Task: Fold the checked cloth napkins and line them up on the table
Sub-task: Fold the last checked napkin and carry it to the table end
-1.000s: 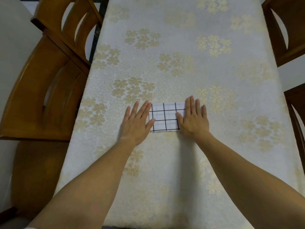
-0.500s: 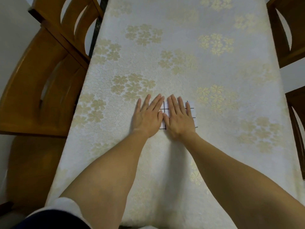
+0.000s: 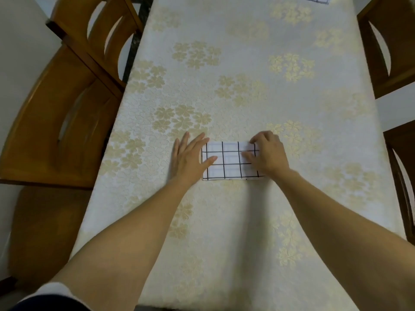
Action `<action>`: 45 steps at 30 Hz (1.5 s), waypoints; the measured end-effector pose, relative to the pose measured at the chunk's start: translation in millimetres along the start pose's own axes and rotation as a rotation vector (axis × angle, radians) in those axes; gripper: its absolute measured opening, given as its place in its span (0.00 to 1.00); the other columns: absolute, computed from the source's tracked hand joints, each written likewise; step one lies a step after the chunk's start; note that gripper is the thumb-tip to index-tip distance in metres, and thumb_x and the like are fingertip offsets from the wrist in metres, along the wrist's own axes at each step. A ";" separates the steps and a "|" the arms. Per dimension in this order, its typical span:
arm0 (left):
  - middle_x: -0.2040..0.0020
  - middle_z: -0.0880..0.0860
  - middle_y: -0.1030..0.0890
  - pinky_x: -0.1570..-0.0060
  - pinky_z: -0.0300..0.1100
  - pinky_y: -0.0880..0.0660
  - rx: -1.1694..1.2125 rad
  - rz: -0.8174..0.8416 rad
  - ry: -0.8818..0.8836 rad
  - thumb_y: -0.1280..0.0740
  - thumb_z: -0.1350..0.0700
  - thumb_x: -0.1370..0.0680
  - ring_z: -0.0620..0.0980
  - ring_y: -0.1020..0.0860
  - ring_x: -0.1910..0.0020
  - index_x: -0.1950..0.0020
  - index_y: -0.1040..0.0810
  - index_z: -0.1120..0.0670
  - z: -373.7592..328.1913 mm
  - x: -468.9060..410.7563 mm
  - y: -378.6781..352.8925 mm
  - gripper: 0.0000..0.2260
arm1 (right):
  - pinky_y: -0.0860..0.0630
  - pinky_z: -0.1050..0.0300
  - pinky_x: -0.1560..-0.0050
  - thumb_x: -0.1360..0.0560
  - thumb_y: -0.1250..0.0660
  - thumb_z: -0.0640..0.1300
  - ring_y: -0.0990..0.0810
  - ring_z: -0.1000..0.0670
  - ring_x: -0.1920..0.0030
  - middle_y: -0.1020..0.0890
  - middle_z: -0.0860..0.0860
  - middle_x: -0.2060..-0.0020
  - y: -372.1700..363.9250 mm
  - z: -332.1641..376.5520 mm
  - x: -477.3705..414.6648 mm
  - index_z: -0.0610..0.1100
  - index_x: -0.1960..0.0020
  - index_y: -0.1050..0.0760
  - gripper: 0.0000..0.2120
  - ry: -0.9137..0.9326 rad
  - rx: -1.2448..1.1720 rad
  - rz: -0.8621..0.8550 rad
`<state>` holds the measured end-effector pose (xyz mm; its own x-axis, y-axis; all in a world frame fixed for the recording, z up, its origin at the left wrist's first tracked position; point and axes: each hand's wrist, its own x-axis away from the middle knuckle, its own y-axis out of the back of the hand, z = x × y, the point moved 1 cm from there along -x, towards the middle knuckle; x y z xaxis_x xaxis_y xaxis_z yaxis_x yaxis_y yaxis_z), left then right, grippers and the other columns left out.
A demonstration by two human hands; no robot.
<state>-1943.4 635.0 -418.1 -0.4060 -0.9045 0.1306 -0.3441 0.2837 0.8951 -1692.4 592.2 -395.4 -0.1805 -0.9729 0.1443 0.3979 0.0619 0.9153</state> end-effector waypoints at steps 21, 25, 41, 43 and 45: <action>0.65 0.39 0.20 0.55 0.37 0.26 0.981 -0.202 0.156 0.30 0.54 0.19 0.37 0.23 0.62 0.57 0.21 0.50 -58.0 84.8 94.1 0.07 | 0.23 0.62 0.63 0.28 0.22 0.41 0.18 0.58 0.63 0.15 0.55 0.64 113.5 85.4 109.5 0.49 0.58 0.17 0.05 -0.190 -0.807 -0.223; 0.58 0.46 0.18 0.59 0.33 0.28 1.114 -0.237 0.109 0.33 0.50 0.17 0.37 0.22 0.61 0.52 0.22 0.51 -101.4 86.6 120.1 0.06 | 0.19 0.50 0.57 0.27 0.23 0.44 0.16 0.51 0.58 0.13 0.48 0.58 149.1 79.3 149.1 0.46 0.53 0.15 0.04 -0.248 -0.885 -0.354; 0.55 0.53 0.14 0.72 0.43 0.22 1.263 0.009 0.026 0.33 0.52 0.17 0.53 0.17 0.58 0.44 0.19 0.53 -200.3 184.1 144.9 0.07 | 0.18 0.38 0.44 0.18 0.35 0.51 0.15 0.46 0.48 0.14 0.48 0.50 209.6 67.3 281.4 0.44 0.43 0.19 0.12 -0.306 -1.013 -0.527; 0.55 0.59 0.16 0.73 0.43 0.22 1.225 -0.002 0.002 0.34 0.51 0.17 0.55 0.19 0.60 0.46 0.18 0.54 -213.0 193.2 147.8 0.08 | 0.18 0.40 0.44 0.18 0.35 0.52 0.16 0.47 0.47 0.15 0.50 0.49 213.1 58.6 296.8 0.45 0.42 0.19 0.13 -0.316 -1.046 -0.541; 0.54 0.62 0.17 0.73 0.43 0.22 1.192 -0.017 -0.022 0.34 0.51 0.16 0.55 0.19 0.62 0.46 0.18 0.55 -232.6 205.7 146.7 0.09 | 0.18 0.40 0.44 0.18 0.35 0.52 0.16 0.48 0.47 0.15 0.50 0.49 215.8 42.5 317.4 0.46 0.42 0.19 0.12 -0.316 -1.055 -0.553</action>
<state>-1880.4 416.5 -160.7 -0.4044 -0.9085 0.1051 -0.9144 0.3996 -0.0648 -1702.1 306.2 -136.1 -0.7068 -0.7054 0.0527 0.7039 -0.6940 0.1513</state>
